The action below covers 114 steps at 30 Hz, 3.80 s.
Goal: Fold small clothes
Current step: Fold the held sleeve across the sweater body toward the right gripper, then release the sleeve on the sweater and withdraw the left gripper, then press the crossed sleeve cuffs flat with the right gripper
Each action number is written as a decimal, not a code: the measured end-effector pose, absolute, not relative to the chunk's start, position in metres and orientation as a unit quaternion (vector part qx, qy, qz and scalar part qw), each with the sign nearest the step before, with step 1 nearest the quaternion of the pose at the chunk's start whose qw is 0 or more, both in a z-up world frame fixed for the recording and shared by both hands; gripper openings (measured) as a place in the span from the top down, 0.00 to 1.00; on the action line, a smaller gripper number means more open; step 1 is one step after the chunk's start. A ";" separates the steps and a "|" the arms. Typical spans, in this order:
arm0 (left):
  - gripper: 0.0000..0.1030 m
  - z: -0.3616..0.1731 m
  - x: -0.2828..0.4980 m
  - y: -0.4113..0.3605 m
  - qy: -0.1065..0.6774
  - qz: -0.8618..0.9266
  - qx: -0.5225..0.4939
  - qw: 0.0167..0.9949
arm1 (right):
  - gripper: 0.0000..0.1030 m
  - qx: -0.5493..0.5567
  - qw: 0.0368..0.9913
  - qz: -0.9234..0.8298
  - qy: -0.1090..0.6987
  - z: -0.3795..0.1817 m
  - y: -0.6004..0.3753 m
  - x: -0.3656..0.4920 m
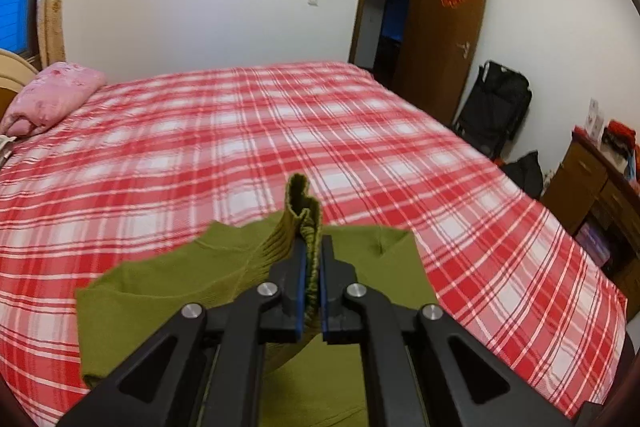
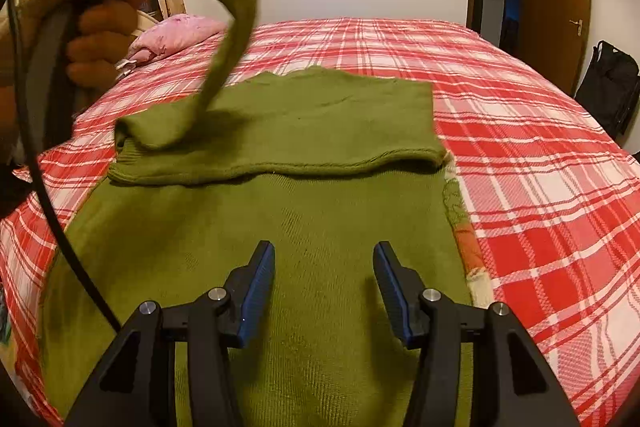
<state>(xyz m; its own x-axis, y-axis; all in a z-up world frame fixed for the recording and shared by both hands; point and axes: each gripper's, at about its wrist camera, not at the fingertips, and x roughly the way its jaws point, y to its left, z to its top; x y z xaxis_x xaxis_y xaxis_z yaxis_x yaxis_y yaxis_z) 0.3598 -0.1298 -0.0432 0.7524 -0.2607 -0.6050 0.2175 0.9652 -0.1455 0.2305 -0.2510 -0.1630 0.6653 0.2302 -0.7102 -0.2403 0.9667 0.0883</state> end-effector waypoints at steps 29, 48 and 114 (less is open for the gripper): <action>0.31 -0.135 0.299 0.009 0.341 0.027 0.132 0.930 | 0.48 0.101 0.900 0.136 0.401 -0.127 -0.288 0.289; 0.13 -0.178 0.323 0.071 0.409 0.054 -0.012 0.911 | 0.96 0.097 0.876 0.120 0.456 -0.153 -0.248 0.413; 0.00 -0.180 0.310 0.051 0.428 0.038 -0.008 0.903 | 0.51 -0.037 0.884 0.051 0.464 -0.174 -0.252 0.401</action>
